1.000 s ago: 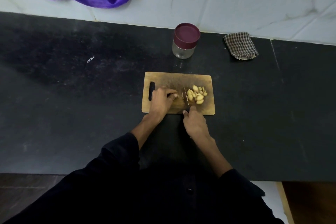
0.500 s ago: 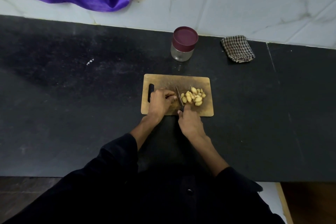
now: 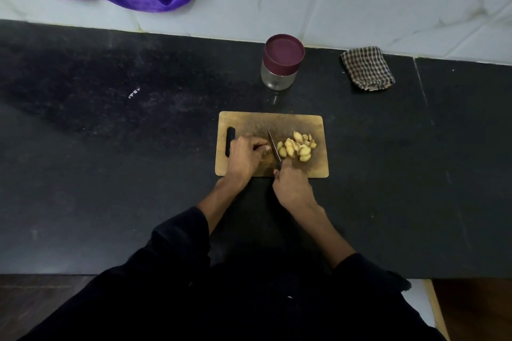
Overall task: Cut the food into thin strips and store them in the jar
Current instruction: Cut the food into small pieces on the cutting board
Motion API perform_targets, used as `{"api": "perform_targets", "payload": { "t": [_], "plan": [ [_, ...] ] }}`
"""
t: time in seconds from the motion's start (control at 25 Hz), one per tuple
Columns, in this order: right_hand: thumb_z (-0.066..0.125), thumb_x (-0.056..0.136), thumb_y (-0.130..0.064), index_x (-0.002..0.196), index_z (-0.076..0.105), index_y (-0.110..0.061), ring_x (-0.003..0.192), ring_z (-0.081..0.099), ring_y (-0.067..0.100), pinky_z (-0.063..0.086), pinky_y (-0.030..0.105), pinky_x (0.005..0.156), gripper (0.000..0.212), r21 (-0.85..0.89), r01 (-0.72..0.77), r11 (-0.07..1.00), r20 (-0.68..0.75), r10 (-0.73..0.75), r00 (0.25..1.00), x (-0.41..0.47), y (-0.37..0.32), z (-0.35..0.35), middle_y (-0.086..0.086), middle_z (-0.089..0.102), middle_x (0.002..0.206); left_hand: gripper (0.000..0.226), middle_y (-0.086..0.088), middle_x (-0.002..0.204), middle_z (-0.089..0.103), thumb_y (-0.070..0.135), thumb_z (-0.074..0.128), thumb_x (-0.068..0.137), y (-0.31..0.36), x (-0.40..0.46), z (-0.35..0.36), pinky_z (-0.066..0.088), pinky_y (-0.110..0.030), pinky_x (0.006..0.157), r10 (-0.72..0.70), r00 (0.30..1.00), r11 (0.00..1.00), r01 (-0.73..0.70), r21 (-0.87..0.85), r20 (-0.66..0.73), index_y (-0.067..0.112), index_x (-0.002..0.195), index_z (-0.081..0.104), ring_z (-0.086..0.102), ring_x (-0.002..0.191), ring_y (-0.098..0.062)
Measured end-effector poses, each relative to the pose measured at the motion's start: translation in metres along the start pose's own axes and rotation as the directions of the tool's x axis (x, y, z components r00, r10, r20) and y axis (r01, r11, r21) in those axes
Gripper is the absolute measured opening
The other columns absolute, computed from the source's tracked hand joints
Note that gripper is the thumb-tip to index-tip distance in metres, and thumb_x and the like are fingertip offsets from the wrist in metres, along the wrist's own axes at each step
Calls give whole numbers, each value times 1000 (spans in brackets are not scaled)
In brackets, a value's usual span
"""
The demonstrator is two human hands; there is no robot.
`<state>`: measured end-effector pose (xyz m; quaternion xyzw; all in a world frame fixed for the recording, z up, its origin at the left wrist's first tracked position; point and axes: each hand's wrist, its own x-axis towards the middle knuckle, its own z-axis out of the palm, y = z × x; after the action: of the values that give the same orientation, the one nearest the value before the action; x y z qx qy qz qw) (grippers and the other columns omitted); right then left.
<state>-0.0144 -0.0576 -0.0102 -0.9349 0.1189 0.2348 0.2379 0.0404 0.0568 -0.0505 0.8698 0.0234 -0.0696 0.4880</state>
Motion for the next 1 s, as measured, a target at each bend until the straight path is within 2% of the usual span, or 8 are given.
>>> {"api": "perform_targets", "payload": {
  "t": [0.24, 0.4, 0.52, 0.72, 0.84, 0.92, 1.0],
  "plan": [
    [44, 102, -19, 121, 47, -7, 105, 60, 32, 42, 38, 73, 23, -45, -35, 998, 53, 37, 998, 0, -2, 4, 15, 62, 114, 16, -3, 92, 74, 9, 70, 84, 2, -2, 1, 57, -37, 77, -22, 999, 1000, 21, -12, -30, 7, 99, 73, 68, 76, -13],
    [42, 104, -24, 120, 47, -10, 105, 60, 30, 43, 39, 74, 22, -37, -43, 998, 78, 46, 996, -4, 6, 1, 14, 62, 115, 16, -2, 91, 73, 10, 69, 85, 4, -4, 0, 57, -35, 77, -13, 1000, 1000, 13, 5, -23, 8, 99, 73, 68, 76, -11],
    [40, 105, -28, 121, 48, -10, 107, 59, 31, 44, 40, 78, 26, -12, -96, 995, 87, 96, 992, -14, 15, 5, 14, 60, 117, 17, -2, 92, 73, 11, 68, 85, 5, -4, -2, 57, -24, 72, -23, 1000, 1000, 23, -1, -8, 9, 101, 72, 67, 72, -6],
    [41, 105, -30, 119, 50, -11, 105, 59, 31, 48, 41, 80, 25, 66, -101, 993, -8, 102, 995, -18, 19, -2, 12, 59, 113, 19, -2, 93, 72, 9, 69, 84, 5, -6, -2, 51, -9, 59, -42, 999, 998, 41, -41, -10, 5, 103, 71, 63, 64, -1],
    [42, 104, -33, 112, 49, -14, 96, 62, 29, 56, 49, 81, 22, 101, -52, 994, -4, 53, 999, -18, 15, 0, 10, 60, 105, 20, -5, 95, 72, 8, 70, 83, 2, -4, -3, 53, -12, 59, -55, 999, 995, 55, -78, 3, 4, 103, 71, 65, 65, -3],
    [42, 104, -33, 113, 48, -14, 95, 63, 29, 56, 49, 80, 23, 79, -24, 997, 0, 24, 1000, -18, 11, 2, 10, 61, 104, 22, -6, 96, 72, 9, 70, 83, 2, -3, -4, 55, -16, 61, -64, 998, 994, 64, -91, 6, 3, 104, 70, 67, 67, -6],
    [42, 104, -32, 116, 49, -13, 97, 62, 28, 54, 46, 80, 24, 63, -18, 998, 0, 18, 1000, -17, 7, 2, 10, 61, 105, 23, -6, 97, 72, 8, 70, 83, 2, -3, -4, 54, -13, 60, -74, 997, 992, 74, -104, 4, 3, 105, 70, 67, 69, -5]
  ]
}}
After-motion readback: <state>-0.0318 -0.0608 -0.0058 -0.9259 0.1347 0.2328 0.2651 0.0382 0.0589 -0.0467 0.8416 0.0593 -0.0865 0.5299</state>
